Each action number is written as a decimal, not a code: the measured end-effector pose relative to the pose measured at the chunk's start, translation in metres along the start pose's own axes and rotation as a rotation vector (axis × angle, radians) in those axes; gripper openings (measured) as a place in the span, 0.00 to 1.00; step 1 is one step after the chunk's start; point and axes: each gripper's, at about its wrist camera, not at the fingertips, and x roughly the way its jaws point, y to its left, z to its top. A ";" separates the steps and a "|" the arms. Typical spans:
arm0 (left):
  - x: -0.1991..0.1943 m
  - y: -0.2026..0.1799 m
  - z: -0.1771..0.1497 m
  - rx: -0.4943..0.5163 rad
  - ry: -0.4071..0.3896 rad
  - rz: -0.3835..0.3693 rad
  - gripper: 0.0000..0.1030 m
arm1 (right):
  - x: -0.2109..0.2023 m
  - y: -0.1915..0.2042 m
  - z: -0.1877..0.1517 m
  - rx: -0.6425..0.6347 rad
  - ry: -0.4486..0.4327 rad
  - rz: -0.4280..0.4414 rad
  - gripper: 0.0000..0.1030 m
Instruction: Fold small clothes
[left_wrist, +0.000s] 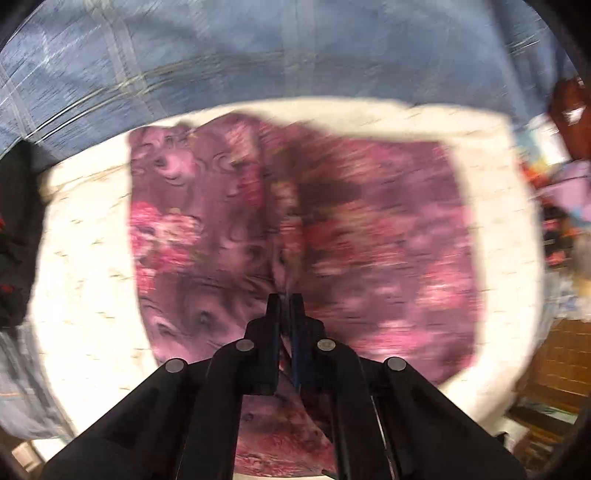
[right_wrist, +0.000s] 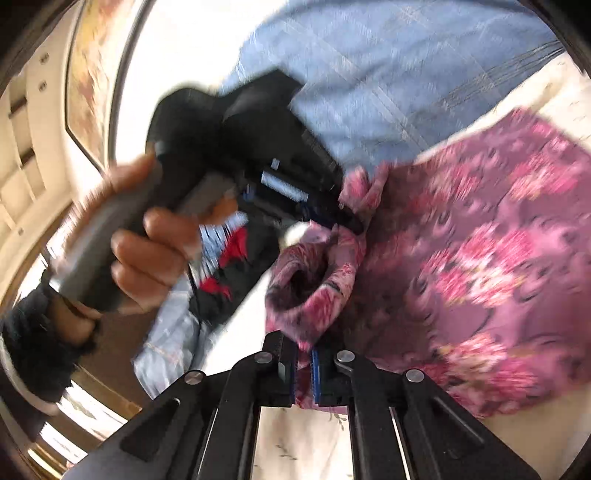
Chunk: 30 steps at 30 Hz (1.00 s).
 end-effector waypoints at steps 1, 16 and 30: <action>-0.005 -0.009 0.000 0.012 -0.016 -0.006 0.03 | -0.013 -0.003 0.005 0.010 -0.032 -0.003 0.05; 0.046 -0.119 -0.002 0.057 0.023 -0.190 0.04 | -0.104 -0.093 -0.004 0.162 -0.105 -0.220 0.06; -0.020 0.077 -0.026 -0.294 -0.243 -0.375 0.80 | -0.088 -0.099 0.095 0.152 -0.046 -0.164 0.50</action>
